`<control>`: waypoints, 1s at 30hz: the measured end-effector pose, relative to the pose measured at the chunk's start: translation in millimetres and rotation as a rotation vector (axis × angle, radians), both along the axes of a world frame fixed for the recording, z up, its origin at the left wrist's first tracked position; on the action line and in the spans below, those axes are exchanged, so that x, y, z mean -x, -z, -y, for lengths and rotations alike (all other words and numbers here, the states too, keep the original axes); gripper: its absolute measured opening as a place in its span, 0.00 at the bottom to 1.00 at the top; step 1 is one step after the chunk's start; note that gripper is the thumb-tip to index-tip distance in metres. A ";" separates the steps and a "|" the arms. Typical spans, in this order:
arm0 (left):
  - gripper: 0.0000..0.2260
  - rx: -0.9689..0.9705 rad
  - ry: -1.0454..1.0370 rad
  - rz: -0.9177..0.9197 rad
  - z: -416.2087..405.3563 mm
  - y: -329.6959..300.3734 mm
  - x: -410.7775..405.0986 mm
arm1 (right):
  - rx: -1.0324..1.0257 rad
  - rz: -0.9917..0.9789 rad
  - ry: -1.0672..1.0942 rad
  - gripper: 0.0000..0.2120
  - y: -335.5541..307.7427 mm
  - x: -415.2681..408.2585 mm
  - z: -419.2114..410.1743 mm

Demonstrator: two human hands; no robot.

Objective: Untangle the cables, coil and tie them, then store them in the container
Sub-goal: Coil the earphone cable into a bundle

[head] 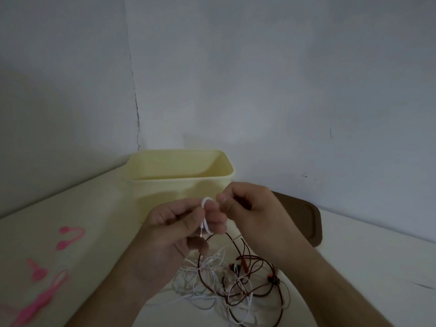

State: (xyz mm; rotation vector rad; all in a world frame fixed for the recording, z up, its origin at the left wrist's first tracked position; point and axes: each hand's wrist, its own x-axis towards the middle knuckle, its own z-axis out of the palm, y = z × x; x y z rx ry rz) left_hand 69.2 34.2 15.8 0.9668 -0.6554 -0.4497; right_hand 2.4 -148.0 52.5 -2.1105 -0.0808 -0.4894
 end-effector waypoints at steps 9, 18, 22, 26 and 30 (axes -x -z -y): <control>0.16 -0.239 -0.462 0.256 8.4 2.6 -5.5 | 0.268 -0.167 -0.102 0.13 7.7 0.6 -21.8; 0.11 -0.242 -0.194 0.234 8.2 2.8 2.1 | 0.078 -0.007 0.061 0.16 -7.3 2.7 -0.1; 0.09 -0.120 -0.164 0.169 7.3 3.1 1.1 | 0.073 -0.005 0.072 0.18 -0.9 -1.1 -2.6; 0.11 0.057 -0.157 -0.016 5.0 -3.7 2.2 | 0.073 -0.054 0.042 0.18 8.1 -3.4 -9.0; 0.15 0.012 -0.257 0.032 5.2 -6.5 0.8 | 0.196 -0.129 -0.031 0.13 13.4 -2.5 -19.3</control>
